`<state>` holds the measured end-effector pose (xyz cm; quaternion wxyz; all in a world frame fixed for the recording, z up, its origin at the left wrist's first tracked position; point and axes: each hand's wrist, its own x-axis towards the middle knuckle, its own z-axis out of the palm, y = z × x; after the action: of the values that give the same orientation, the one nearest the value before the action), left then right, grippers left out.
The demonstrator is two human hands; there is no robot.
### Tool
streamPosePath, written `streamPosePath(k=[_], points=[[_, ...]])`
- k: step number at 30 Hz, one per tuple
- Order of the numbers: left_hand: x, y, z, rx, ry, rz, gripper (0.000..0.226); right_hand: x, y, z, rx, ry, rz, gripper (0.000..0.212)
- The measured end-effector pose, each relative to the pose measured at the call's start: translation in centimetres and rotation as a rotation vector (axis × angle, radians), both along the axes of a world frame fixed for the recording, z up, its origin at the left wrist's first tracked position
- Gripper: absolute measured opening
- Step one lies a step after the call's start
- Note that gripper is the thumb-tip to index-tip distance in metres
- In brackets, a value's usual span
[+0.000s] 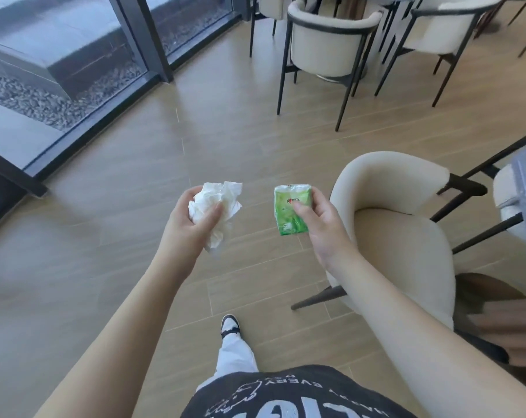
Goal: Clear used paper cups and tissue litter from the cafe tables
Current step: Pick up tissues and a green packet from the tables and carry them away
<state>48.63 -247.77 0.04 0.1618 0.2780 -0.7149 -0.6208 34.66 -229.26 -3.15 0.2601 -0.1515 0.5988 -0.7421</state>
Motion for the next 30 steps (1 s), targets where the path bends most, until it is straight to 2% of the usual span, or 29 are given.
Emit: streamPosePath(k=[4,9,16,21,30], points=[[-4.5,-7.2,0.5,0.009,-0.002,-0.084,0.046,-2.7,-7.1,0.3,0.035,0.004,-0.057,0.016],[-10.9,-14.1,1.1,-0.010,0.009,-0.194,0.035,-5.7,-12.7,1.2,0.085,0.028,-0.087,0.021],[-21.5,-17.2,0.3,0.058,0.034,-0.328,0.057,-13.6,-14.4,1.4,0.091,-0.005,-0.288,0.017],[-30.0,-18.2,-1.1,0.059,0.013,-0.451,0.034,-20.9,-15.3,0.2,0.092,-0.004,-0.394,0.019],[-46.9,-21.2,0.7,-0.010,-0.005,-0.532,0.028,-36.5,-18.1,0.9,0.047,-0.017,-0.461,0.022]])
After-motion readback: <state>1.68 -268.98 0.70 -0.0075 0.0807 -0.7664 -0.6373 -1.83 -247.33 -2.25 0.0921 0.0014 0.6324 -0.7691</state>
